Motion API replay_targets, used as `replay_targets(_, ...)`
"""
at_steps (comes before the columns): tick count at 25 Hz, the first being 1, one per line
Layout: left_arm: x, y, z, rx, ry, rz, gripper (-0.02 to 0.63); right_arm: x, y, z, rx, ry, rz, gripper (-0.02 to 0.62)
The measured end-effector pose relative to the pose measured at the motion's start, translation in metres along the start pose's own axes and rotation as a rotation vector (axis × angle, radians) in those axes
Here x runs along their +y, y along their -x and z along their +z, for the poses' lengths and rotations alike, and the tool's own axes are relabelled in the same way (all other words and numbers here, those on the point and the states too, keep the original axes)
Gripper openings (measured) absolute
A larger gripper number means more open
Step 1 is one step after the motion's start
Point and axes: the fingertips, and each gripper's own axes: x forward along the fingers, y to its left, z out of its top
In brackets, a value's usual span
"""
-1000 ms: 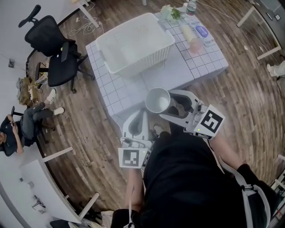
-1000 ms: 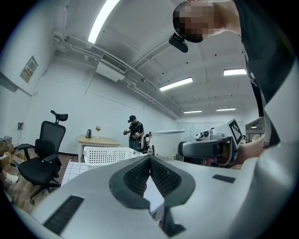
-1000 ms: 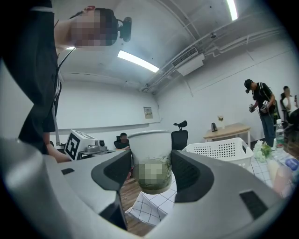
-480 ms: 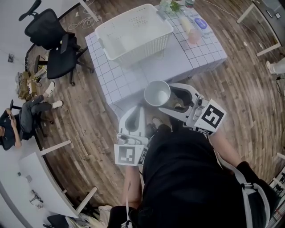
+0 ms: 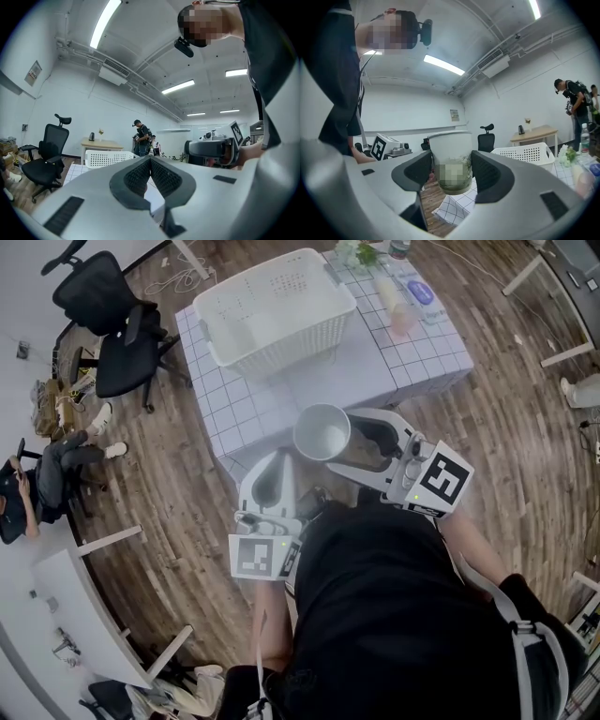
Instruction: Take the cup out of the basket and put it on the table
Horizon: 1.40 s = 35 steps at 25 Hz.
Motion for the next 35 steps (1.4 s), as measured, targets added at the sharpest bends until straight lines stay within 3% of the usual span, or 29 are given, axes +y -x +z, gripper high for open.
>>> replay_targets(35,-0.026,-0.02,-0.008,0.039,0.003,0.01,0.009,-0.021,0.028,-0.005,-0.011,-0.039,-0.033,0.275)
